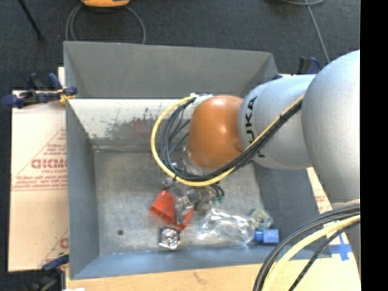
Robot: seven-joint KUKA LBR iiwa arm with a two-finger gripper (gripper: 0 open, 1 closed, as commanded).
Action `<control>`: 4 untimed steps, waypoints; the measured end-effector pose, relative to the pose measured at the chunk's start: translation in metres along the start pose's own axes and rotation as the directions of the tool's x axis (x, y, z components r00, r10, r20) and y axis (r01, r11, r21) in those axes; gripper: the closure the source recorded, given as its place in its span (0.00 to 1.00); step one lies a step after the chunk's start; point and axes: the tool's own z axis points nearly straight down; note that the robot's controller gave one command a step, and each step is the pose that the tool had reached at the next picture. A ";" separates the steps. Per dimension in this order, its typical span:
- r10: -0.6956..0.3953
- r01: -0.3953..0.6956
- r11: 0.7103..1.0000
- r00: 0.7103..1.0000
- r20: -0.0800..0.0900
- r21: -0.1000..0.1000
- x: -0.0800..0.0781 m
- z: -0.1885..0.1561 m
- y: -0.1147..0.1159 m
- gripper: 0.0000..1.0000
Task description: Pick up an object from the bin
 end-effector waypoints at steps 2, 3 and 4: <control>-0.016 0.016 1.000 1.000 0.024 0.007 -0.005 -0.003 -0.003 1.00; -0.015 0.015 1.000 1.000 0.027 0.005 -0.004 0.002 -0.003 0.00; -0.276 0.276 0.961 0.961 0.028 0.009 0.022 0.003 0.010 0.00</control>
Offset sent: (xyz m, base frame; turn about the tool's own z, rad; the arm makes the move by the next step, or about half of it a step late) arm -0.0137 -0.0020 -0.0188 -0.3557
